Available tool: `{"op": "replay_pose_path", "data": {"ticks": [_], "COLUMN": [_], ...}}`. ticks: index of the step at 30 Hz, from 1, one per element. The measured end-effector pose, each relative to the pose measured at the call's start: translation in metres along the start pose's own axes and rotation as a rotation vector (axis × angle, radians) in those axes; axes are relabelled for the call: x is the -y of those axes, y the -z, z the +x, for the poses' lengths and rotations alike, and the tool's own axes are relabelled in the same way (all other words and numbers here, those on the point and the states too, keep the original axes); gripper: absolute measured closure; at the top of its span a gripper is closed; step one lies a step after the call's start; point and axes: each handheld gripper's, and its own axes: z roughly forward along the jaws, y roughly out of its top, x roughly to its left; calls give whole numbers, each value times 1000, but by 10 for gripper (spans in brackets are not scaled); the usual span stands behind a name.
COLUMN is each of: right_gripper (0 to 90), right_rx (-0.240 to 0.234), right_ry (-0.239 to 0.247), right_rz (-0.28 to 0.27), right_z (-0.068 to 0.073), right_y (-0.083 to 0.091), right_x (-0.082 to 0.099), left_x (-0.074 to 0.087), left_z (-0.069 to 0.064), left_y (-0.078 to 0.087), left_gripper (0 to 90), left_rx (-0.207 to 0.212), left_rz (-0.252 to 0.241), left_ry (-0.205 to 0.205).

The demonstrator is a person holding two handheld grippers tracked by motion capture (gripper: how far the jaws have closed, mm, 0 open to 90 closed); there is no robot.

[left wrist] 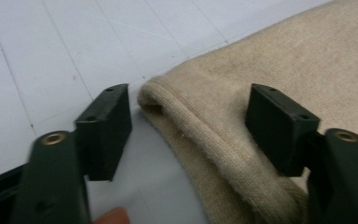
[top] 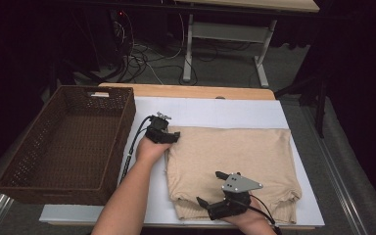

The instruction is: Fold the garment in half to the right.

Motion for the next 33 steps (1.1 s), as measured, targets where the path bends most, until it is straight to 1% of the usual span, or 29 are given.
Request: {"op": "replay_pose_path", "data": {"ticks": [1,2,3,5,6,7,8,9,11,13,14,16,19,20,22,23,24,25,26,27,28,30,33], "right_gripper": [3,5,13,39,50,62,83,106,150,179,198,230,257,260,279,293,305,324,361,416,493,587,692], "right_rx": [-7,-17,-23,-29,-40,-52,-65,-70,-88,-97,-104,-106,-91,-87,-89,-85,-74,-71,-65,-58,-50,-36,-21], "right_ry": [9,11,16,24,24,29,36,39,60,67,80,94,125,140,148,150,174,177,171,167,162,151,182], "right_rz": [1,5,6,18,27,37,46,53,70,89,101,128,172,187,208,230,242,245,243,245,243,238,245], "right_z": [3,6,9,16,20,24,29,32,39,45,48,53,58,60,61,62,63,63,62,61,59,54,53], "right_y": [-2,-3,-6,-11,-14,-17,-21,-23,-29,-33,-36,-42,-50,-51,-54,-56,-57,-56,-55,-54,-53,-52,-53], "right_x": [-1,-2,-3,-4,-4,-5,-5,-6,-8,-9,-10,-10,-8,-8,-8,-7,-6,-6,-5,-6,-6,-5,-6], "left_x": [0,1,2,4,5,7,7,8,8,8,8,8,8,8,8,8,8,9,9,9,9,9,9], "left_z": [-2,-3,-3,-6,-8,-12,-15,-16,-14,-10,-9,-9,-9,-9,-9,-9,-9,-8,-8,-8,-8,-9,-9], "left_y": [-1,0,0,2,2,3,3,3,4,4,4,4,4,4,4,4,4,4,5,5,5,5,5], "left_gripper": [376,387,419,545,625,678,704,720,725,732,733,733,733,733,732,733,732,733,733,733,733,733,733], "left_rx": [-7,-7,4,28,37,18,6,1,15,42,49,50,50,50,50,53,56,61,62,61,61,61,59], "left_rz": [-3,-6,-11,-22,-26,-32,-36,-39,-39,-39,-39,-38,-39,-39,-39,-39,-39,-39,-39,-38,-38,-39,-39], "left_ry": [-9,-6,-12,-31,-46,-76,-87,-90,-72,-46,-39,-37,-38,-38,-39,-36,-33,-30,-29,-32,-32,-31,-32]}}
